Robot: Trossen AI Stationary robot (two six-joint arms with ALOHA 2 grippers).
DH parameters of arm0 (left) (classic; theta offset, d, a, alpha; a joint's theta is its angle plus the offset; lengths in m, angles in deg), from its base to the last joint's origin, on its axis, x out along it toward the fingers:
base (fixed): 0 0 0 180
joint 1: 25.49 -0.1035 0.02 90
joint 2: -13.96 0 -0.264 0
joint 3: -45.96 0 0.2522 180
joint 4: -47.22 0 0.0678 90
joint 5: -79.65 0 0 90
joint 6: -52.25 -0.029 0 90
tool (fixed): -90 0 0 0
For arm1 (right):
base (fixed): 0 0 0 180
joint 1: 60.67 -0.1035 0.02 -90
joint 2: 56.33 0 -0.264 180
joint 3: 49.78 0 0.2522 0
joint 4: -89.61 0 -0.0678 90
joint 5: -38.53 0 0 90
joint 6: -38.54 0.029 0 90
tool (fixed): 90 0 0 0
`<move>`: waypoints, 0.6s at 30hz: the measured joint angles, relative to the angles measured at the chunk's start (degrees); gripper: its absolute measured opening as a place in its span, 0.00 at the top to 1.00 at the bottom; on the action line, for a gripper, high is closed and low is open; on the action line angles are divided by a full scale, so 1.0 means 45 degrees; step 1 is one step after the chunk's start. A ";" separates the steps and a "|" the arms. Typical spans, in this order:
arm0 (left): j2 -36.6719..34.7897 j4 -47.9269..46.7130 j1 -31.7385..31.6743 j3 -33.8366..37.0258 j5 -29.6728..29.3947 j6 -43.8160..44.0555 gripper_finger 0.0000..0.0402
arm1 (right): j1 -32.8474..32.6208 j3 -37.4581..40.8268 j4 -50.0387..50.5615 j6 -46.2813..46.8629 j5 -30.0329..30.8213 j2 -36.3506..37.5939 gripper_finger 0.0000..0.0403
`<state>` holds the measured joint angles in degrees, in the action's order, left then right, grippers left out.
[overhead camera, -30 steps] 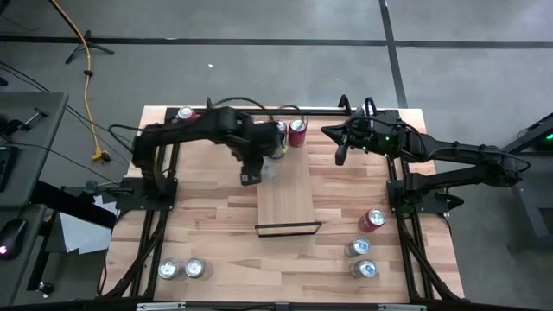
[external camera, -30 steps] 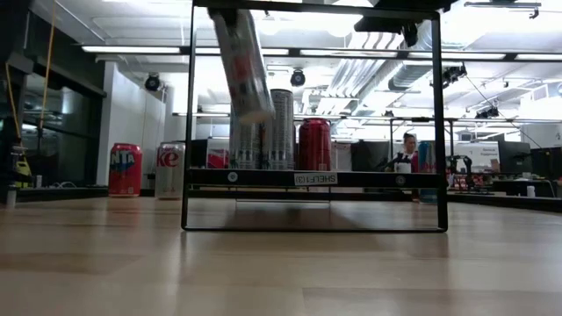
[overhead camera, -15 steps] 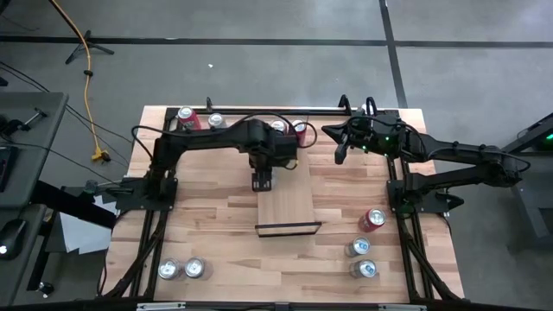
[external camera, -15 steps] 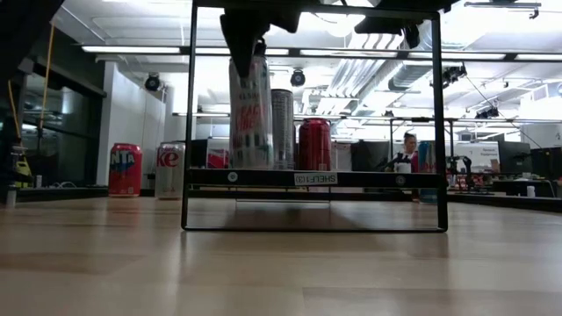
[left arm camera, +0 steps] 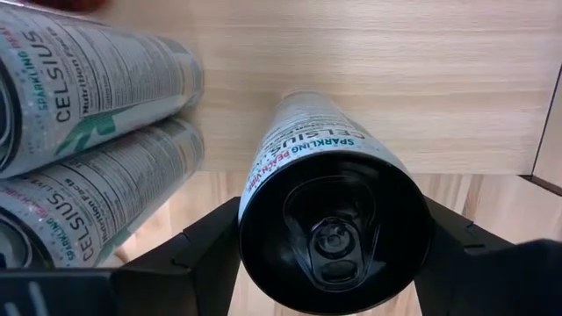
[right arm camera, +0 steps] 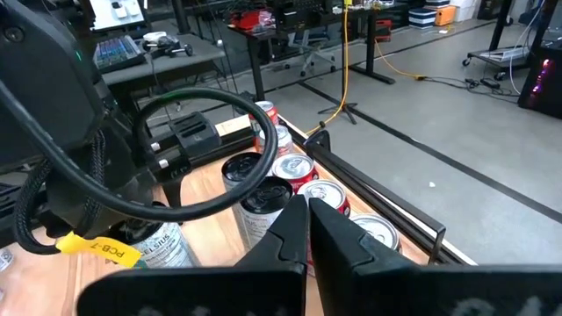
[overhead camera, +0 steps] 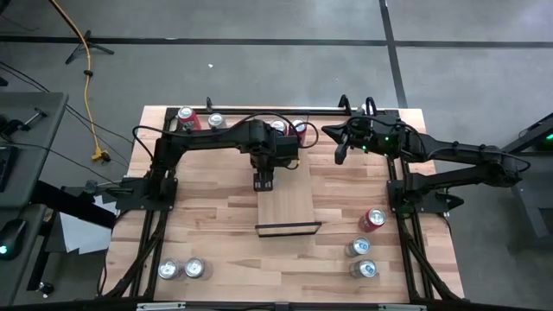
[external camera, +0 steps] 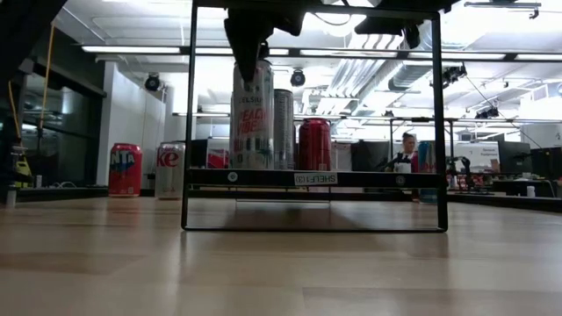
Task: Place canned beverage on shelf
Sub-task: Put the black soda can on the shelf aligned with the other black soda can
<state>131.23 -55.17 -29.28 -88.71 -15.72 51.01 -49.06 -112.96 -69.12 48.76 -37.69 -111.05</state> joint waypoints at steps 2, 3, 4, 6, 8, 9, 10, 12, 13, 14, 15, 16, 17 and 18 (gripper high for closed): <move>0.0000 0.0008 0.0000 0.0000 0.0001 -0.0211 0.45 | -0.0001 0.0003 -0.0005 -0.0034 0.0000 0.0000 1.00; 0.0000 0.0008 0.0000 0.0000 0.0010 -0.0332 0.44 | 0.0000 0.0003 -0.0005 -0.0034 0.0000 0.0000 1.00; 0.0000 0.0008 0.0000 0.0000 0.0038 -0.0421 0.44 | 0.0000 0.0003 -0.0005 -0.0034 0.0000 0.0000 1.00; 0.0000 0.0008 0.0000 0.0000 0.0063 -0.0443 0.44 | 0.0000 0.0003 -0.0005 -0.0034 0.0000 0.0000 1.00; 0.0000 0.0008 -0.0005 0.0000 0.0063 -0.0450 0.44 | 0.0000 0.0002 -0.0005 -0.0034 0.0000 0.0000 1.00; 0.0000 0.0008 -0.0005 0.0000 0.0063 -0.0451 0.43 | 0.0000 0.0003 -0.0005 -0.0034 0.0000 0.0000 1.00; 0.0000 0.0012 -0.0005 0.0000 0.0063 -0.0451 0.41 | -0.0001 0.0003 -0.0005 -0.0038 0.0000 0.0000 1.00; -0.0015 0.0030 -0.0008 0.0000 0.0045 -0.0451 0.37 | 0.0000 0.0003 -0.0005 -0.0038 0.0000 0.0005 1.00; -0.0027 0.0037 -0.0010 0.0000 0.0047 -0.0451 0.35 | -0.0003 0.0003 -0.0006 -0.0039 0.0000 0.0001 1.00; -0.0029 0.0039 -0.0010 0.0000 0.0042 -0.0451 0.32 | -0.0005 0.0003 -0.0005 -0.0034 0.0000 0.0005 1.00; -0.0029 0.0053 -0.0010 0.0000 0.0029 -0.0451 0.29 | -0.0002 0.0003 -0.0005 -0.0037 0.0000 0.0000 1.00; -0.0029 0.0055 -0.0010 0.0000 -0.0029 -0.0451 0.26 | -0.0003 0.0003 -0.0007 -0.0037 0.0000 0.0003 1.00; -0.0029 0.0051 -0.0010 0.0000 -0.0073 -0.0451 0.24 | 0.0000 0.0003 -0.0010 -0.0034 0.0000 0.0005 1.00; -0.0029 0.0045 -0.0010 0.0000 -0.0073 -0.0461 0.21 | -0.0001 0.0002 -0.0008 -0.0034 0.0000 0.0002 1.00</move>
<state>131.10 -54.97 -29.33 -88.71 -16.04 48.93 -49.06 -112.95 -69.15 48.61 -37.69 -111.04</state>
